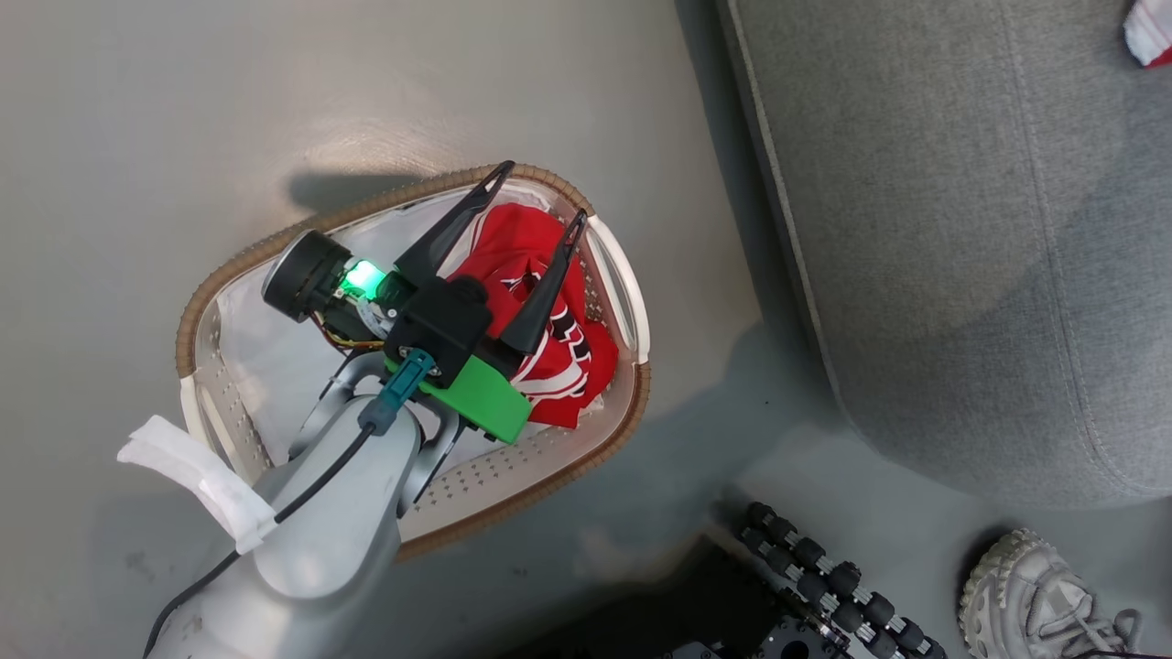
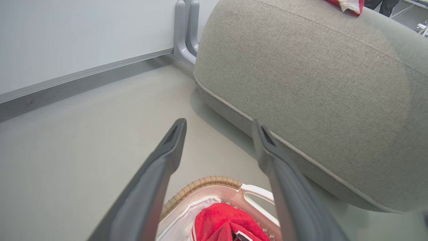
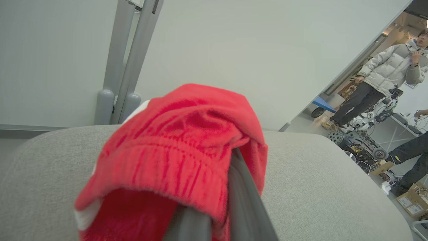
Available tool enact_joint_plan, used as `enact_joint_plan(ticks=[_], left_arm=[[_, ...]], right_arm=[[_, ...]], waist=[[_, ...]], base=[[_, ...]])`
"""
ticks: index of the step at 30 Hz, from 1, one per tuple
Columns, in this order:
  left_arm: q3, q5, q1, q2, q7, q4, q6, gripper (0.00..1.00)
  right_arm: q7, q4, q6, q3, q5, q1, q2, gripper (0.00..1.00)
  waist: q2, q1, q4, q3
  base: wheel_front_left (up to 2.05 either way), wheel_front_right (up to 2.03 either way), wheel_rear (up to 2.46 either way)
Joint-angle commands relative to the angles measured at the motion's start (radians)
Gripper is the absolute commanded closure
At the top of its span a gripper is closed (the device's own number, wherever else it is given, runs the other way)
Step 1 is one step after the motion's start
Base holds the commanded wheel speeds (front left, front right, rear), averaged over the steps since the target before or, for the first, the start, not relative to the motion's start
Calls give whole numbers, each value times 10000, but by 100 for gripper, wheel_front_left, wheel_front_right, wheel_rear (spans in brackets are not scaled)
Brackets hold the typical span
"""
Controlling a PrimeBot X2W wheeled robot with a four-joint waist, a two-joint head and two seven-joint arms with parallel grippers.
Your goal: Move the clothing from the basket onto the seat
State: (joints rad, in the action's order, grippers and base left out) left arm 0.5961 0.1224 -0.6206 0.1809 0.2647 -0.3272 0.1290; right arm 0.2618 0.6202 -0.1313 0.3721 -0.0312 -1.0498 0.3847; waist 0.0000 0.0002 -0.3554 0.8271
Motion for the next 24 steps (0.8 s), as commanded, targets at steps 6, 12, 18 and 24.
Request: enact_joint_plan(ticks=[6, 12, 18, 24], left_arm=[[-175, -32, -236, 79, -6, -99, 28, 0], [-260, 29, -142, -61, -6, -185, 29, 0], [-530, 105, 95, -85, -6, -316, 26, 0], [-987, 127, 352, -221, -6, -409, -32, 0]], right_arm=[[46, 107, 10, 531, -137, 831, -568, 69], [46, -376, 10, 642, 21, 1750, -986, 0], [46, -936, 10, 684, 419, 2672, -1411, 0], [46, -1481, 10, 394, 608, 3585, -1699, 0]], waist=[[0, -2, -82, 53], [0, -2, -159, -355], [0, -2, -195, -905], [0, -2, -43, -1498]], base=[[0, 0, 0], [0, 0, 0], [0, 0, 0], [0, 0, 0]])
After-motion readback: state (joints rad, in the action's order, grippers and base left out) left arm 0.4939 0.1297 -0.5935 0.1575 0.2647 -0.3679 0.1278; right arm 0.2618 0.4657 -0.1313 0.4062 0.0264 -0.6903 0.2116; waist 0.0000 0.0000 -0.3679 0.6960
